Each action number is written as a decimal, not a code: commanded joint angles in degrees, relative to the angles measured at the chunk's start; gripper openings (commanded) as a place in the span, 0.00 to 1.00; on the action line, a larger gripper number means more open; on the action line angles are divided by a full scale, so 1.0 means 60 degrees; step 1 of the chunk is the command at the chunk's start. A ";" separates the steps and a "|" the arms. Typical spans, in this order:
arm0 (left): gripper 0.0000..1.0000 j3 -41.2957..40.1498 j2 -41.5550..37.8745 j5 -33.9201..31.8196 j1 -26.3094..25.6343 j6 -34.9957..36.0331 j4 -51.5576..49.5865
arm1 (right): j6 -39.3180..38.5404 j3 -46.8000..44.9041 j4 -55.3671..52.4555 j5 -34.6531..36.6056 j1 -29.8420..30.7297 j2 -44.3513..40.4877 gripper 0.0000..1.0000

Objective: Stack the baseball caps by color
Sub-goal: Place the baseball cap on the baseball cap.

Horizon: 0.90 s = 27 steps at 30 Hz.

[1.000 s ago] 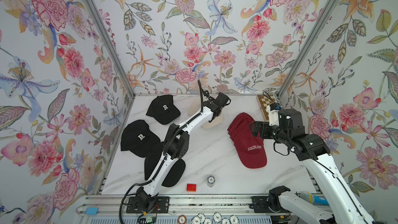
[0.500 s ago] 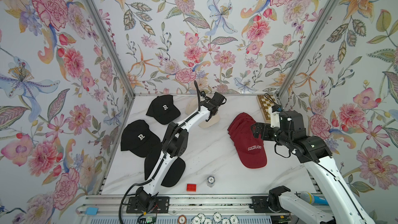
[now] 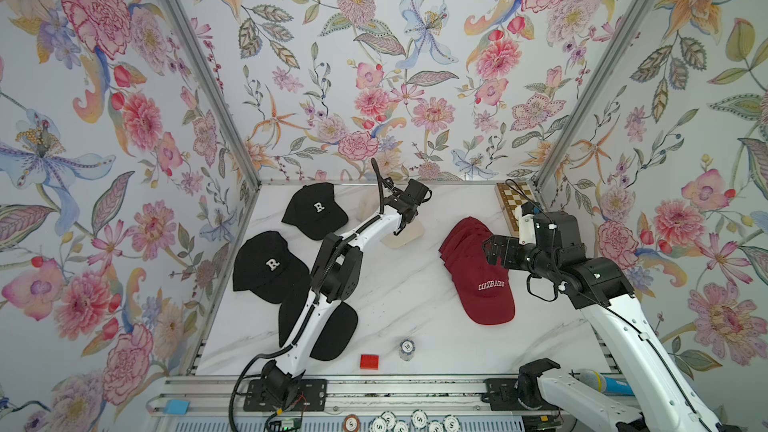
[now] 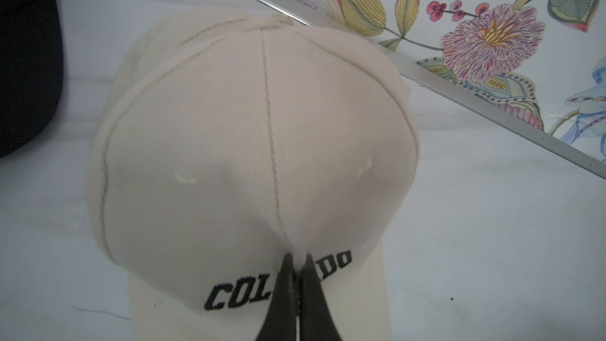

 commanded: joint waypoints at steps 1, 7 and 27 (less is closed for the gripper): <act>0.00 -0.0292 0.0566 0.0580 0.0101 0.0522 -0.0243 | 0.0220 0.0232 -0.0175 0.0173 -0.0029 -0.0001 0.99; 0.00 -0.0326 0.0892 0.1502 0.0086 0.1469 0.0019 | 0.0480 0.0064 -0.0234 0.0224 0.0003 -0.0288 0.99; 0.00 -0.2619 -0.0410 0.1626 -0.0520 0.3483 0.1099 | 0.1012 -0.0236 -0.0774 0.0475 0.0281 -0.1191 0.99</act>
